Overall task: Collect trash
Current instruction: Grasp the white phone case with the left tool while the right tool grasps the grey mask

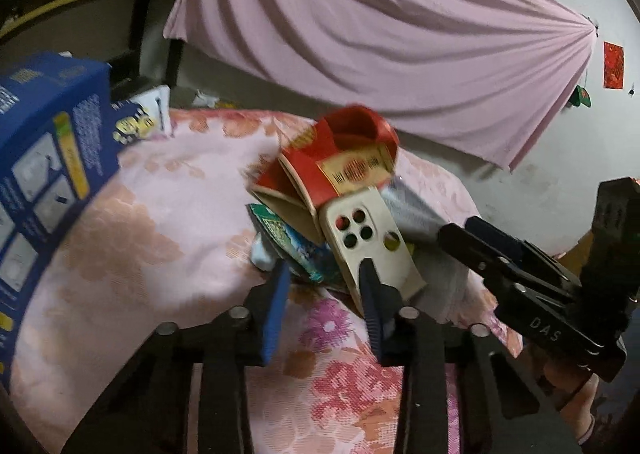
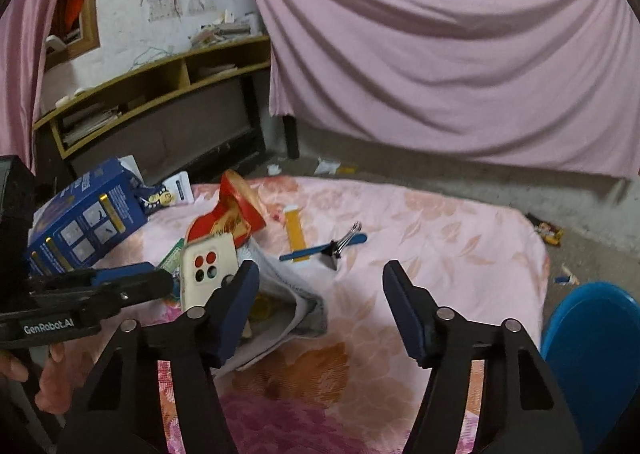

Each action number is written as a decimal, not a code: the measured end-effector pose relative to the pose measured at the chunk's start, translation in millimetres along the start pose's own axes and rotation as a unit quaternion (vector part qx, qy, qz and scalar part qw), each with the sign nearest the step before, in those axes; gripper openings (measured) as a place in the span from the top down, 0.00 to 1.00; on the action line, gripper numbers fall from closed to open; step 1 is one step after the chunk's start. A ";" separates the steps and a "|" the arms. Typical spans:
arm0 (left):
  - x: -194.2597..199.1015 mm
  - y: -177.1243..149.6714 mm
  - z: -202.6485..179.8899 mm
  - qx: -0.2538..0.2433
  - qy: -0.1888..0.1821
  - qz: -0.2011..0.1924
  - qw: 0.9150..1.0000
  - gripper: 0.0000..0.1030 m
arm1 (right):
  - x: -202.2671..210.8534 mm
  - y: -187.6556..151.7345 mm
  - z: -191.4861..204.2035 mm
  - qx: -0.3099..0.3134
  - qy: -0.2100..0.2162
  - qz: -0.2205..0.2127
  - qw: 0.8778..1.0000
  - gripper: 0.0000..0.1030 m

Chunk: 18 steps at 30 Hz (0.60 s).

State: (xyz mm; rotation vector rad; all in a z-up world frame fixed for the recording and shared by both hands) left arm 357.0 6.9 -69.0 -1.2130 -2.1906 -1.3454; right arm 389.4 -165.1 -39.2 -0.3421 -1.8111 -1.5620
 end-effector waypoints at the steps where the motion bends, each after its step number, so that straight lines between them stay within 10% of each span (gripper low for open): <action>1: -1.6 -1.3 -0.8 0.001 -0.002 0.005 1.000 0.76 | -1.3 -0.7 -0.3 0.000 0.002 0.005 1.000 0.44; 6: -7.6 -2.5 -6.7 0.001 -0.010 0.016 1.000 0.77 | -9.8 -6.0 1.0 -0.001 0.013 0.034 0.999 0.46; 18: -21.2 4.5 -5.0 0.047 -0.036 0.039 0.997 0.92 | -20.3 -16.3 -10.3 -0.039 0.027 0.078 0.996 0.83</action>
Point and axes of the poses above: each gripper's, at about its wrist camera, not at the fingertips, and x roughly against the way its jaws point, z to its left, y to its top, the point moved 4 cm from there along -x, roughly the way its jaws point, and after that the axes turned 10 degrees about -y, right-handed, at the moved point
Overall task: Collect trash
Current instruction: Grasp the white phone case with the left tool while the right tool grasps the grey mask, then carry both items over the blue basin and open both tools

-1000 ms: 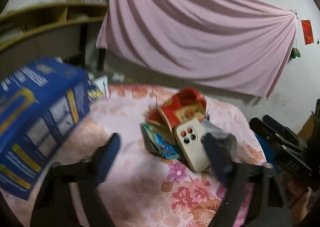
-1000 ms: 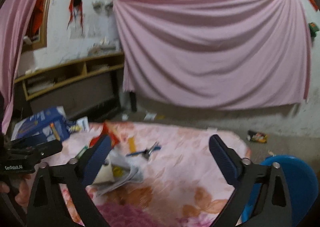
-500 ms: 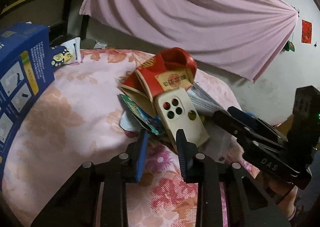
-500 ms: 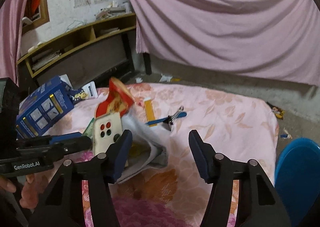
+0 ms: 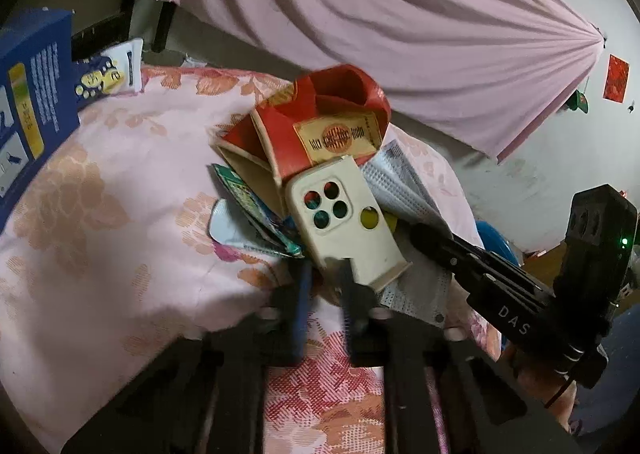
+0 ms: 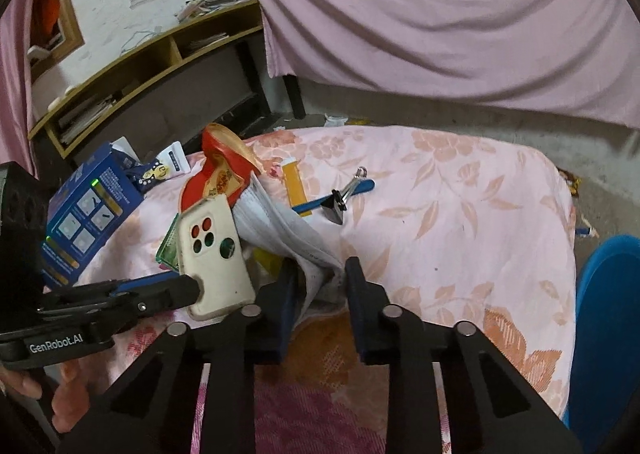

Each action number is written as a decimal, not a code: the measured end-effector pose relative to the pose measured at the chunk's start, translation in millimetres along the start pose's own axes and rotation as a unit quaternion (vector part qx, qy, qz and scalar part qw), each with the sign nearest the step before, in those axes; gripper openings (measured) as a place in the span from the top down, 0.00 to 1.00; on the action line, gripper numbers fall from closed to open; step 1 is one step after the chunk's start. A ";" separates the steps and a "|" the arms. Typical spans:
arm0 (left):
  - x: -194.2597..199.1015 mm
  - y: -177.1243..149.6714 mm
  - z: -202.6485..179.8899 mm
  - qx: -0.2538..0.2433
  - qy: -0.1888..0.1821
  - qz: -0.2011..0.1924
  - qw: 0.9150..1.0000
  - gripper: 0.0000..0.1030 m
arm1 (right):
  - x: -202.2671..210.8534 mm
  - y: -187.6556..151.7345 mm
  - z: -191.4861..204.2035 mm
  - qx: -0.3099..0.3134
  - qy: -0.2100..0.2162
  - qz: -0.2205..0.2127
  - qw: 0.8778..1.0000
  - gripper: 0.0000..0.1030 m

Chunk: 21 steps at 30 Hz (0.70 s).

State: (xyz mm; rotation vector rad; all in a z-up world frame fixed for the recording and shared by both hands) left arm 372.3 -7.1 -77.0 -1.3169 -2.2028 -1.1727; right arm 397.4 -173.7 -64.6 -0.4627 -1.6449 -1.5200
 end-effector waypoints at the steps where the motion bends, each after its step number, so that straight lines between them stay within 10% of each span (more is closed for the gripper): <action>1: -0.9 -1.2 -0.6 0.002 -0.001 -0.002 1.000 0.93 | 0.2 -0.1 -0.4 -0.001 -0.001 0.000 1.000 0.86; 21: 34.2 -28.0 -44.6 -0.095 0.056 -0.104 0.988 0.99 | 44.7 -2.0 -4.2 0.016 -0.074 -0.101 0.992 0.94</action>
Point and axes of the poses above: each gripper's, at about its wrist camera, not at the fingertips, and x roughly against the way its jaws point, z to its left, y to its top, the point moved 4 cm from there along -x, roughly the way its jaws point, and after that the axes turned 10 degrees about -y, right-handed, at the moved point
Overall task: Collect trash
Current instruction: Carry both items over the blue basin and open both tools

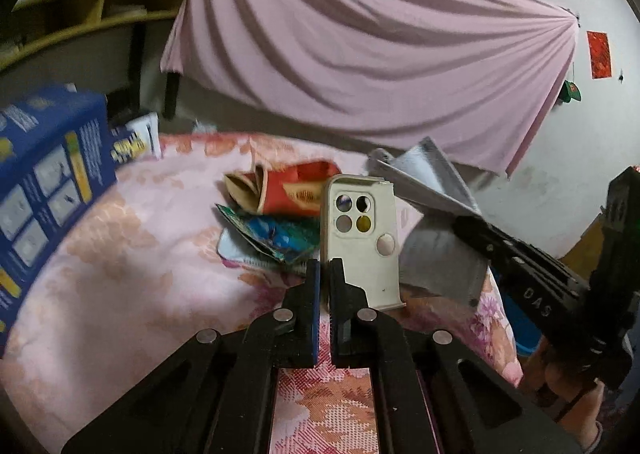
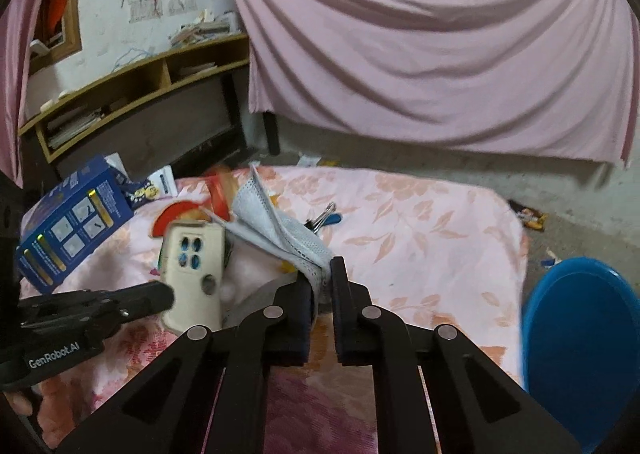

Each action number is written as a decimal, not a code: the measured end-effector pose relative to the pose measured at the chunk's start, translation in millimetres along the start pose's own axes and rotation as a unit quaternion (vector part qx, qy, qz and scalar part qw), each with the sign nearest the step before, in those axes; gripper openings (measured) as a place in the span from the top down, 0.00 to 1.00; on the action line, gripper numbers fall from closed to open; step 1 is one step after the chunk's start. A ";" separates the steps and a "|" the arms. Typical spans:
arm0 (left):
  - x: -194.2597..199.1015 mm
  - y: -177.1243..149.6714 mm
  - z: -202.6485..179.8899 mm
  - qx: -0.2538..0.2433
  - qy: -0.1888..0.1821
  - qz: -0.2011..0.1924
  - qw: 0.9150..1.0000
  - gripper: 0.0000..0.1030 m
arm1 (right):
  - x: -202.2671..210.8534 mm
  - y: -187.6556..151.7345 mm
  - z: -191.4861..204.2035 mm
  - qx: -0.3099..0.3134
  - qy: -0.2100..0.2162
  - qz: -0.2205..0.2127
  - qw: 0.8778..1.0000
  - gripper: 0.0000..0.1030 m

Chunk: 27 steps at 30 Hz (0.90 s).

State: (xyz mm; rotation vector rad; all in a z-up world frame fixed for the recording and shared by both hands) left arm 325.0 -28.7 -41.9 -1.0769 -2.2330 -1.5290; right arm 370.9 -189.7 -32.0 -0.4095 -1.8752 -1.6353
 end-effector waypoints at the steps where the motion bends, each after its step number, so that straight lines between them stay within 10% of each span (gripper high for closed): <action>1: 3.4 0.1 -3.6 -0.006 0.002 -0.010 1.000 0.99 | 5.1 0.8 -3.2 -0.004 0.000 -0.012 1.000 0.94; 12: 30.0 10.7 -70.7 -0.080 -0.004 -0.114 0.990 0.98 | 59.7 11.0 -33.8 -0.046 -0.015 -0.133 0.990 0.94; 27: 19.2 46.1 -194.6 -0.180 -0.069 -0.166 0.967 0.98 | 152.6 7.6 -132.7 -0.138 -0.138 -0.310 0.930 0.92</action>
Point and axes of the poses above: each gripper's, at about its wrist camera, not at the fingertips, and x roughly against the way its jaws point, z to its left, y to its top, the point moved 4 cm from there along -x, roughly the way its jaws point, and after that the axes turned 10 degrees about -y, right-handed, at the moved point
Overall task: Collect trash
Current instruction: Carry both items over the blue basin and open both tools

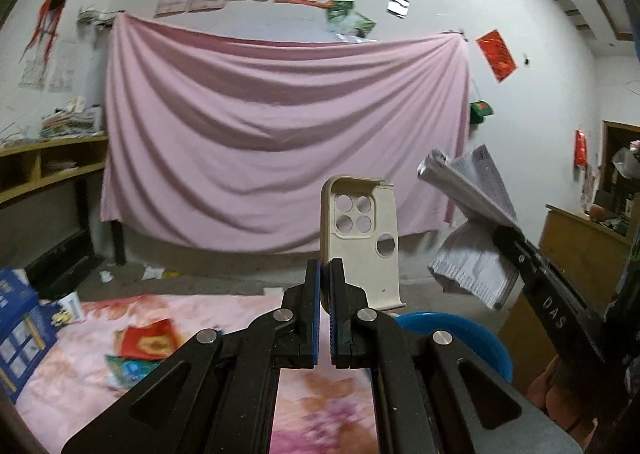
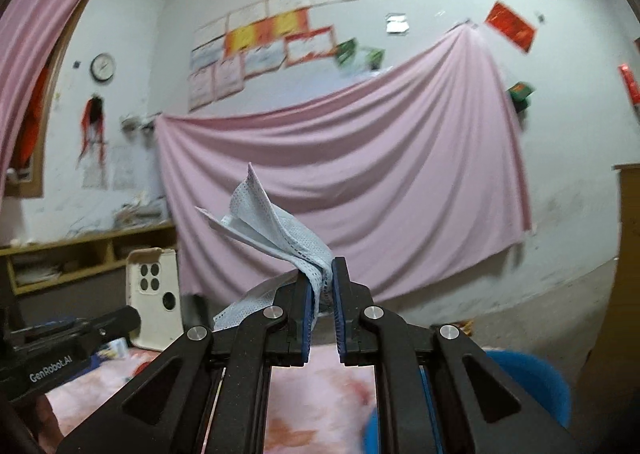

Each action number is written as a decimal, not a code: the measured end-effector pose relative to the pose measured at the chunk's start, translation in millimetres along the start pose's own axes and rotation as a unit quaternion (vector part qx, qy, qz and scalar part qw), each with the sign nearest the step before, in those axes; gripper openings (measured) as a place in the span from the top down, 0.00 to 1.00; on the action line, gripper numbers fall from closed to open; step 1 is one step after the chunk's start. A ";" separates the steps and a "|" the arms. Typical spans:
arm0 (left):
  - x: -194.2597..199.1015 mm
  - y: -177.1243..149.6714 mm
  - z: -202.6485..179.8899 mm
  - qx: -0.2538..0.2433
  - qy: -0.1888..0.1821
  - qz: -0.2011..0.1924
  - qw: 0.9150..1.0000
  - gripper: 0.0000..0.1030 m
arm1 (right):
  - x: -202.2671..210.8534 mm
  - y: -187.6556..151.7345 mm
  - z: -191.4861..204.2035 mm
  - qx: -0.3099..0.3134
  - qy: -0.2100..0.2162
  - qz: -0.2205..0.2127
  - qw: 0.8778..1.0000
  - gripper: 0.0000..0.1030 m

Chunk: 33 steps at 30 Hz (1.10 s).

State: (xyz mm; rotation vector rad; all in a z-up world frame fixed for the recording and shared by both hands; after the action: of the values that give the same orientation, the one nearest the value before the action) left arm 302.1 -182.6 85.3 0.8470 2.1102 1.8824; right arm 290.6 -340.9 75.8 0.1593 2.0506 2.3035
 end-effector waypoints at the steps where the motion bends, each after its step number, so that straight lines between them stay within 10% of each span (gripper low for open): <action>1: -2.7 1.0 -4.2 -0.002 -0.003 0.001 1.000 0.98 | 0.4 1.0 -6.2 -0.004 -0.005 -0.001 1.000 0.92; 17: -89.5 -19.7 -79.7 0.005 -0.061 0.081 0.995 0.98 | -11.1 -20.5 -111.3 -0.043 -0.103 0.097 0.989 0.91; 33: -130.3 -58.0 -76.1 0.064 -0.080 0.187 0.977 0.98 | -39.6 -53.9 -142.6 -0.086 -0.117 0.223 0.964 0.78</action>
State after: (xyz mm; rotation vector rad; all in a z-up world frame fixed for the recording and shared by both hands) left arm 354.4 -317.7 13.4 1.4611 2.1033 1.7749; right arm 312.3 -479.7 4.5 0.9221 1.8311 2.5329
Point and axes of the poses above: each gripper's, at about its wrist camera, not at the fingertips, and x roughly against the way its jaws point, z to its left, y to its top, the point moved 4 cm from there along -x, roughly the way its jaws point, and after that the axes turned 10 degrees about -y, right-handed, at the moved point
